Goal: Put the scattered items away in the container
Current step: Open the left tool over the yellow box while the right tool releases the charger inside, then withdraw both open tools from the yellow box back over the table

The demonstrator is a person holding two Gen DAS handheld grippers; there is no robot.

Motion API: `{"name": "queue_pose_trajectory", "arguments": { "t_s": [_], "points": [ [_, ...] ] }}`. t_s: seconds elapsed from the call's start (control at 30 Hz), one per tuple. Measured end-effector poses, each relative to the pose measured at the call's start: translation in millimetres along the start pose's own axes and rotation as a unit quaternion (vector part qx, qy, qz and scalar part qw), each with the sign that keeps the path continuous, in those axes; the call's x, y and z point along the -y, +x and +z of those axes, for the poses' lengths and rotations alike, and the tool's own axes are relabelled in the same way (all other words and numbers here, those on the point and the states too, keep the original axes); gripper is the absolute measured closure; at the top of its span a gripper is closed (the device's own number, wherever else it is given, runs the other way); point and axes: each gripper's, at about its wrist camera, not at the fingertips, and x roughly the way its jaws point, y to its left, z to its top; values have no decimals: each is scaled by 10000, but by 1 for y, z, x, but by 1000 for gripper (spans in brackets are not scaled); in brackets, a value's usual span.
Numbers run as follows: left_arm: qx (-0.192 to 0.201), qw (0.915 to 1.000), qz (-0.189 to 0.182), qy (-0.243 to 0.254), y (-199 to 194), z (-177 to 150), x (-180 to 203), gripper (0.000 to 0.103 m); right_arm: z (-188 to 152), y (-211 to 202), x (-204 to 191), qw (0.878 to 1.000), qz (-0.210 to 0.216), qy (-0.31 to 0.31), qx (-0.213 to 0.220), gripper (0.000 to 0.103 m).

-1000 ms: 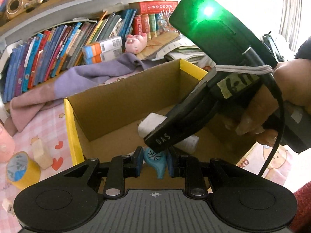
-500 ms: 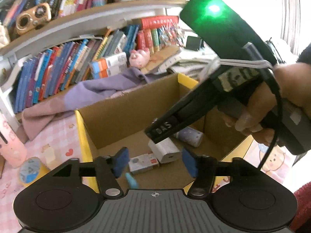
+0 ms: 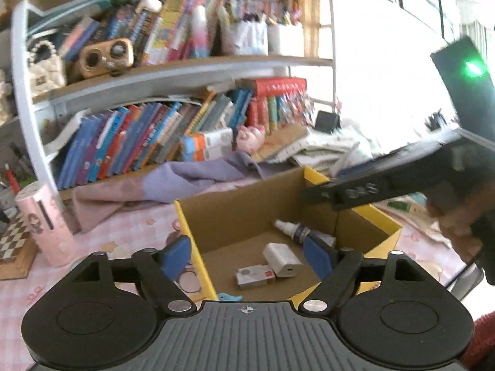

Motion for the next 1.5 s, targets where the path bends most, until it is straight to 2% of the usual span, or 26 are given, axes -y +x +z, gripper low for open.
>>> {"name": "queue_pose_trajectory", "arguments": {
  "t_s": [0.13, 0.3, 0.57, 0.87, 1.17, 1.5],
  "points": [
    [232, 9996, 156, 48, -17, -1, -4, 17, -12, -22, -6, 9994, -241, 213, 117, 53],
    [315, 9995, 30, 76, -33, -10, -9, 15, -32, -41, -20, 9978, -504, 420, 101, 53],
    [-63, 9997, -219, 47, -53, -41, -18, 15, -72, -66, -48, 9941, -952, 503, -102, 53],
    [-603, 9973, -419, 16, -74, -79, -27, 15, -116, -89, -84, 9904, -1115, 744, -340, 52],
    [-883, 9954, -363, -83, -95, -109, -43, 15, -144, -92, -122, 9893, -1022, 795, -666, 50],
    [-930, 9953, -15, -256, -119, -122, -73, 15, -144, -75, -171, 9933, -469, 469, -942, 46]
  ]
}}
